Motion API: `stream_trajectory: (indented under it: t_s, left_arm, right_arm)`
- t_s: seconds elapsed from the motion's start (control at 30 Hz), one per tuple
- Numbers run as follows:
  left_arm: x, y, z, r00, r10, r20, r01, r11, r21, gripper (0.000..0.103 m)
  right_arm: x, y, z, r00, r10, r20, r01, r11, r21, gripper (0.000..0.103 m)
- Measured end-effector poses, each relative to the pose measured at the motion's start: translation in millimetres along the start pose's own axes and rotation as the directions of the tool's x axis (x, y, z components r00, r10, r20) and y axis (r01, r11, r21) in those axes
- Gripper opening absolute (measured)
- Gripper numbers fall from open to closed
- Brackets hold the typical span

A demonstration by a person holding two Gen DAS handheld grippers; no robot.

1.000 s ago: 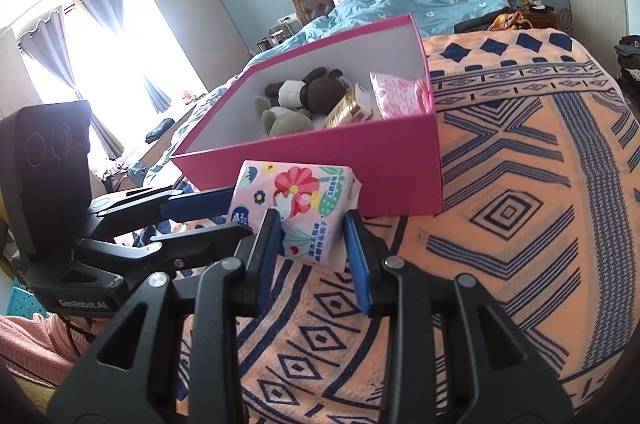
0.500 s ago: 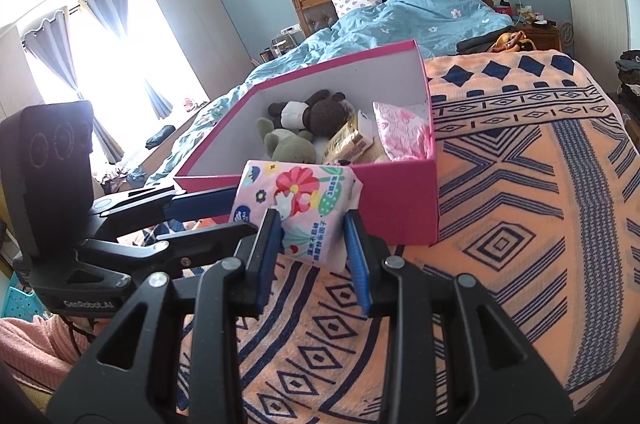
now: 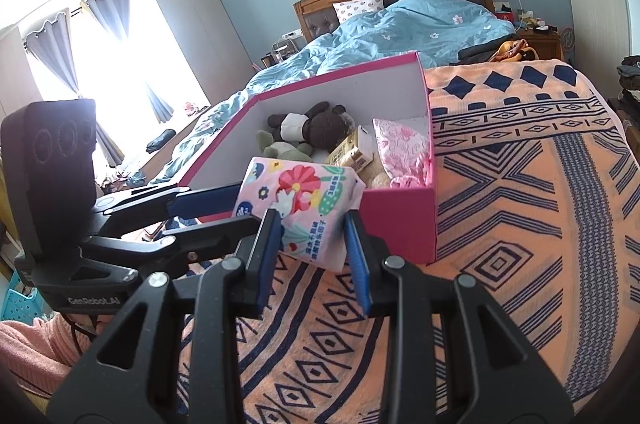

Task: Organize objects
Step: 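Lift the floral tissue pack with the right gripper and carry it over the box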

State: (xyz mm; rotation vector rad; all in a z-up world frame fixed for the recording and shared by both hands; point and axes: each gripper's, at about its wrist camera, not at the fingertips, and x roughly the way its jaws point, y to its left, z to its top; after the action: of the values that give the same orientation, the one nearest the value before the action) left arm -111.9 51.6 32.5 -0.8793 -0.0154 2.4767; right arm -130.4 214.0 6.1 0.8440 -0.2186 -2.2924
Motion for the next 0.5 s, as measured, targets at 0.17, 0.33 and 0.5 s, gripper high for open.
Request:
stream_trajectory:
  t_s: [0.17,0.33,0.5]
  left_arm:
    - [0.7,-0.1,3.3,1.0,0.005,0.007,-0.005,1.0,0.004,0.043]
    - [0.6,-1.1,6.4,1.0,0.007,0.01,-0.007,1.0,0.007,0.043]
    - [1.3,-1.0,9.9,1.0,0.011,0.014,-0.011,1.0,0.009,0.043]
  right_arm:
    - [0.0,-0.5,4.0,1.0,-0.002,0.006,0.002,1.0,-0.003,0.036]
    - [0.2,-1.3,7.7,1.0,-0.005,0.01,0.005,1.0,-0.008,0.036]
    - [0.9,-2.0,10.7,1.0,-0.009,0.017,0.009,1.0,-0.01,0.036]
